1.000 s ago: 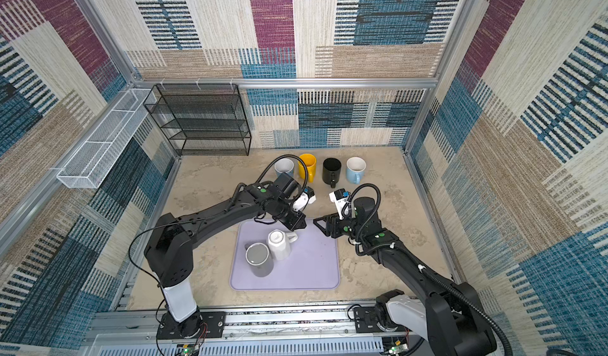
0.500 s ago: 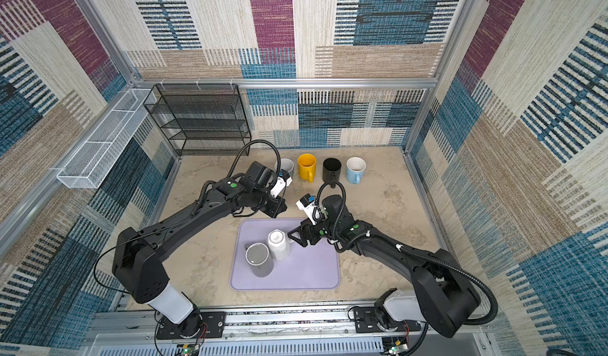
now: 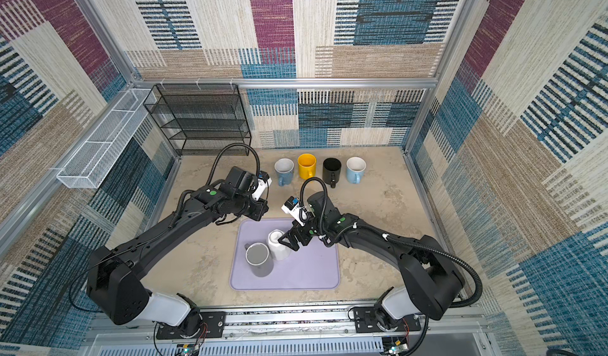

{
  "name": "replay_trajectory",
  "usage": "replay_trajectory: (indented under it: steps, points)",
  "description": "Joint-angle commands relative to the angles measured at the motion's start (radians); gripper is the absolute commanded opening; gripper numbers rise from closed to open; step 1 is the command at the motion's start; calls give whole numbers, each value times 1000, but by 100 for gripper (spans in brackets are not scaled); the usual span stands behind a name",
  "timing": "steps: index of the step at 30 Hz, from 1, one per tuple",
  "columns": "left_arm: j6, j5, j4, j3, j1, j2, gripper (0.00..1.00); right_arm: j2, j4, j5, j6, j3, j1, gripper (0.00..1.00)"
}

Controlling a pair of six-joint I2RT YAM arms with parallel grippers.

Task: Turn the mug right side up
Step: Rotate the mug on the tray.

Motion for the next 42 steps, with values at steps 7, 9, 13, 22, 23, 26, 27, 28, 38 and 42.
replay_trajectory:
  steps: [7, 9, 13, 22, 23, 26, 27, 28, 38, 42]
  points:
    - [14, -59, -10, -33, 26, -63, 13, 59, -56, -8, -86, 48, 16, 100]
    - [17, -64, -11, -39, 29, -74, 13, 75, -58, -13, -90, 54, 18, 100]
    - [29, -84, -18, -43, 36, -94, 13, 95, -53, -23, -102, 55, 22, 100]
    - [31, -91, -28, -46, 45, -113, 13, 107, -49, -26, -98, 40, 23, 100]
    - [31, -91, -29, -48, 44, -115, 13, 104, -48, -20, -95, 38, 23, 100]
    - [32, -90, -26, -45, 46, -119, 13, 88, -44, -6, -81, 24, 23, 98]
    - [33, -90, -25, -45, 45, -120, 13, 82, -40, 2, -74, 19, 23, 96]
    - [33, -90, -26, -44, 45, -117, 13, 77, -42, 6, -68, 15, 23, 95]
    - [31, -81, -17, -52, 46, -117, 13, 25, -62, 7, -8, -30, 23, 65]
    - [32, -78, -12, -55, 46, -117, 13, 22, -71, -11, 3, -37, 26, 53]
